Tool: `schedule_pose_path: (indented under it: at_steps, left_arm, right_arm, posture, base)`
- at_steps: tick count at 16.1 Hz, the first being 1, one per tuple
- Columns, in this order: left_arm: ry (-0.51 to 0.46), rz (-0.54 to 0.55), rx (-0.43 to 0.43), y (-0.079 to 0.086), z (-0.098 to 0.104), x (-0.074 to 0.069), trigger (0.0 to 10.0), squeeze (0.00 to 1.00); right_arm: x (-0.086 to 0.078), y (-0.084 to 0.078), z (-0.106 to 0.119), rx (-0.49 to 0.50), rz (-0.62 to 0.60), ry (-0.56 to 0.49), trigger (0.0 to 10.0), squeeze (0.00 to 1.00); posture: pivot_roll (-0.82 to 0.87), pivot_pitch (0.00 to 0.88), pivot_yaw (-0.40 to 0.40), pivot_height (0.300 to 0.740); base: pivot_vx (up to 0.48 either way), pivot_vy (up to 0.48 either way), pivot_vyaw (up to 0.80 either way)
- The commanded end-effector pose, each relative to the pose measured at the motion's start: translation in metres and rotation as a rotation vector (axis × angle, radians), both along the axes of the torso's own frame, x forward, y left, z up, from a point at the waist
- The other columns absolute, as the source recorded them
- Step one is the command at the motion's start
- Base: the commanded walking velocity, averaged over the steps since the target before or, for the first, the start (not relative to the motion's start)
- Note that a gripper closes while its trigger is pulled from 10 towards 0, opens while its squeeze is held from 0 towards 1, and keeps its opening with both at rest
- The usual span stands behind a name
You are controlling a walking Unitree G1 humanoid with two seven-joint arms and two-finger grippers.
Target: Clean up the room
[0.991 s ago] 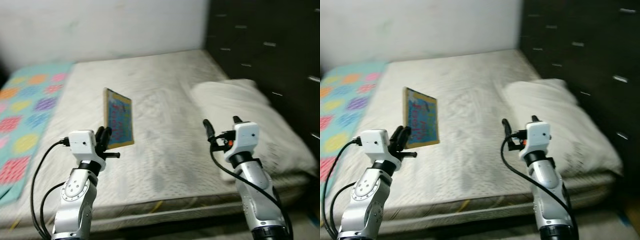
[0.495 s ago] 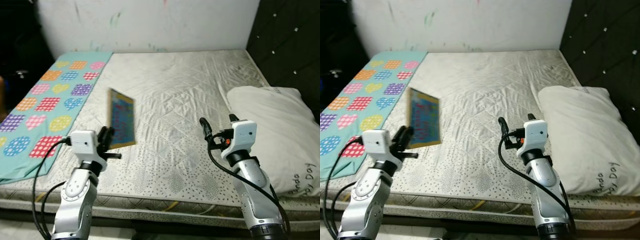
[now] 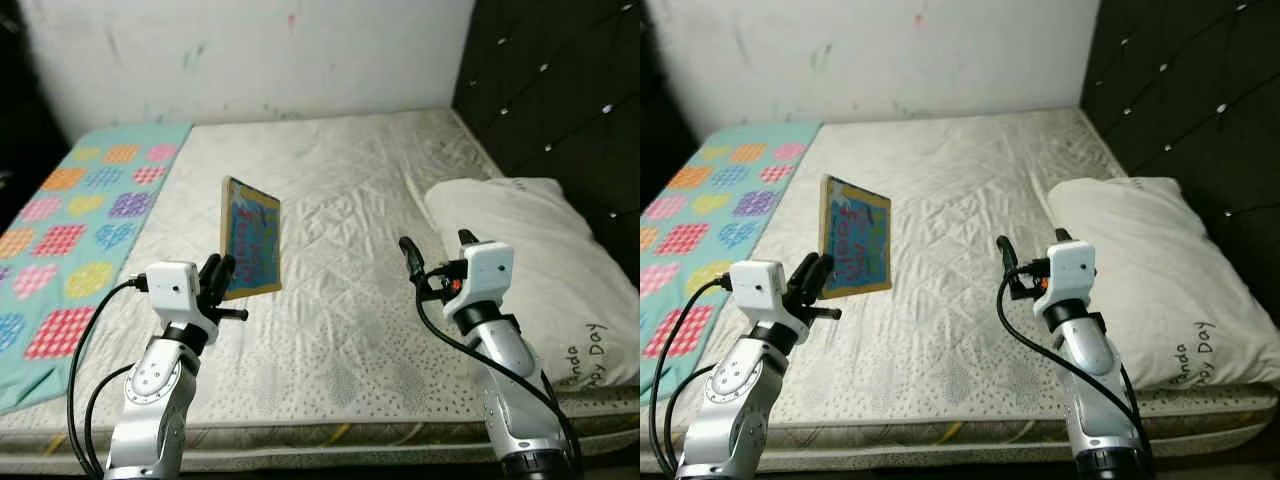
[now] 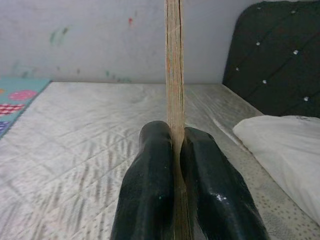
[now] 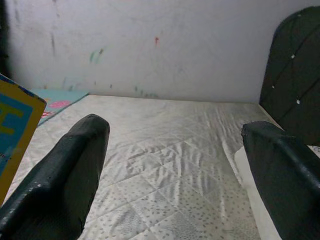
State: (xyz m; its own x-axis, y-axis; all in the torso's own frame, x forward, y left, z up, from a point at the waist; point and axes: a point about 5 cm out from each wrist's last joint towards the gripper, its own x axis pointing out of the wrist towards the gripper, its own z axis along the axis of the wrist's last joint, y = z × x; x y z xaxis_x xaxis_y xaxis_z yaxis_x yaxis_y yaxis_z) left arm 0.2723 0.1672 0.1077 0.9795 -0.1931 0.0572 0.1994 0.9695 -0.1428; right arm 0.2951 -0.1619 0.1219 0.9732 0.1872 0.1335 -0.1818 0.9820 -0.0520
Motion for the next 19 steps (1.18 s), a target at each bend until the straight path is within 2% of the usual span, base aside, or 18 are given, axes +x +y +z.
schedule_pose_path:
  at_steps: [1,6,9,13,19]
  left_arm:
    - [-0.065,0.005,0.006,0.0035,0.0125,0.0009,10.0,0.00]
    - [-0.044,0.032,0.002,0.0056,0.0106,0.0016,10.0,0.00]
    - [-0.018,0.083,-0.008,0.0100,0.0084,0.0035,10.0,0.00]
    - [-0.013,0.082,0.006,0.0094,0.0076,0.0029,10.0,0.00]
    - [-0.004,0.085,-0.001,0.0083,0.0067,0.0013,10.0,0.00]
  right_arm:
    - [0.0007,0.0045,0.0025,-0.004,0.020,-0.014,10.0,0.00]
    - [-0.0002,0.0043,0.0015,-0.005,0.019,-0.013,10.0,0.00]
    - [-0.0012,0.0029,-0.0004,-0.005,0.016,-0.008,10.0,0.00]
    - [-0.0014,0.0026,-0.0006,-0.006,0.015,-0.006,10.0,0.00]
    - [-0.0022,0.0025,-0.0008,-0.009,0.018,-0.005,10.0,0.00]
  posture:
    - [-0.21,0.000,0.080,0.740]
    - [-0.21,0.000,0.080,0.740]
    - [-0.20,0.000,0.080,0.740]
    - [-0.20,0.000,0.078,0.740]
    - [-0.20,0.000,0.075,0.740]
  base:
    - [0.480,0.000,0.00]
    - [0.436,0.000,0.00]
    - [0.000,0.000,0.00]
    - [0.000,0.000,0.00]
    - [0.000,-0.328,0.00]
